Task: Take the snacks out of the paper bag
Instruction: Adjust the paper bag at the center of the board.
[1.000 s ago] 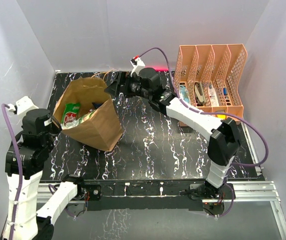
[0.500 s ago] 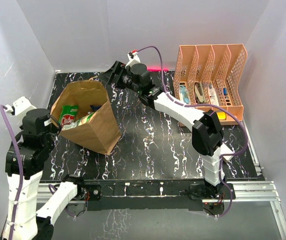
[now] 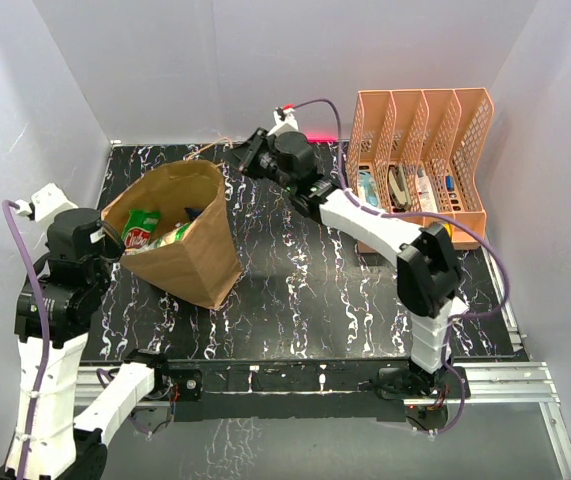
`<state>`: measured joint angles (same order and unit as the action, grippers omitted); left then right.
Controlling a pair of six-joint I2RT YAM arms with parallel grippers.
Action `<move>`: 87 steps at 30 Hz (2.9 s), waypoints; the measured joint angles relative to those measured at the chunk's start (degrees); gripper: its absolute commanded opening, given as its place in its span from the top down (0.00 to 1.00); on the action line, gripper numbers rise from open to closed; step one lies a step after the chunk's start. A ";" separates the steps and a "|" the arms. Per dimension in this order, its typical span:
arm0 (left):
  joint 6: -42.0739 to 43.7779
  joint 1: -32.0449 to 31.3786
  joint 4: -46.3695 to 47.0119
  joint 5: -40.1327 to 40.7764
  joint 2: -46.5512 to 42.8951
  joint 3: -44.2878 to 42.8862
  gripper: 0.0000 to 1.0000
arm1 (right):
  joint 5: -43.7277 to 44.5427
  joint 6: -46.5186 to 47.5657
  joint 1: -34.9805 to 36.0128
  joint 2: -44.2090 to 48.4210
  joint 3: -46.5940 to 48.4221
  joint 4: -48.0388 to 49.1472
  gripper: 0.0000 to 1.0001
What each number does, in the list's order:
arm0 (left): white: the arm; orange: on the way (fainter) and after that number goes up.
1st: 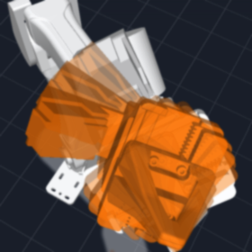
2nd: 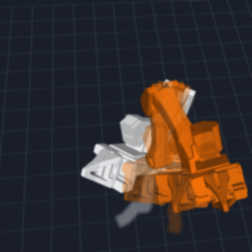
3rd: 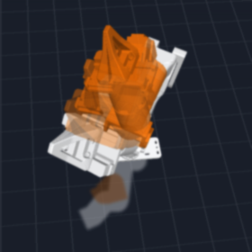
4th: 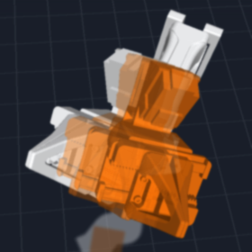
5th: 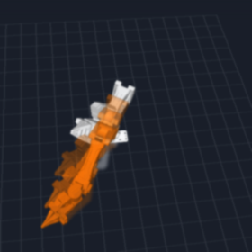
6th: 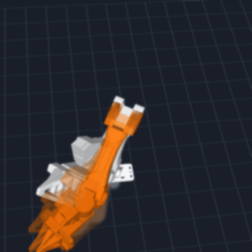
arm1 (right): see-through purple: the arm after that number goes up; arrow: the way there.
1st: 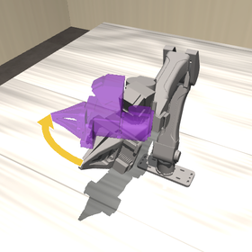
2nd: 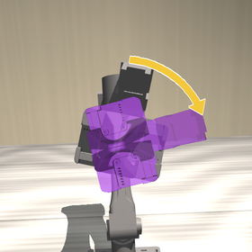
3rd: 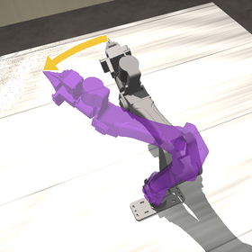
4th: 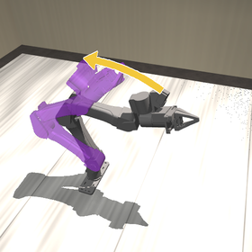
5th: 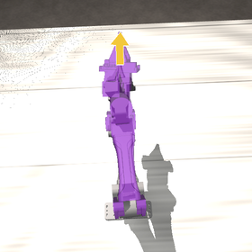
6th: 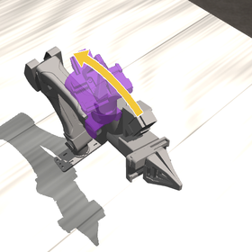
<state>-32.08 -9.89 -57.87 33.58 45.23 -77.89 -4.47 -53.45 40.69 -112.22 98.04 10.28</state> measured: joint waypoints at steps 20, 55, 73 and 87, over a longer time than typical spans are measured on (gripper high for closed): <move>0.94 0.00 9.90 -19.04 17.16 -4.42 0.25 | 11.21 11.04 -1.88 49.70 -40.46 -7.89 0.92; -27.12 13.66 64.02 -77.72 35.67 8.22 0.46 | 16.59 14.60 -1.86 60.15 -46.53 -10.73 0.92; -25.83 10.58 62.49 -79.54 33.14 8.28 0.90 | 16.35 14.53 -1.86 60.11 -46.51 -10.73 0.92; -23.19 12.37 48.43 -71.80 37.03 -7.76 1.00 | 8.31 19.52 -1.86 51.91 -39.23 -12.72 0.92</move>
<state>-55.27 2.48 -9.43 -38.22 82.26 -85.65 3.84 -33.93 38.83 -60.31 58.81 -2.44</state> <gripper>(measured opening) 0.008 0.086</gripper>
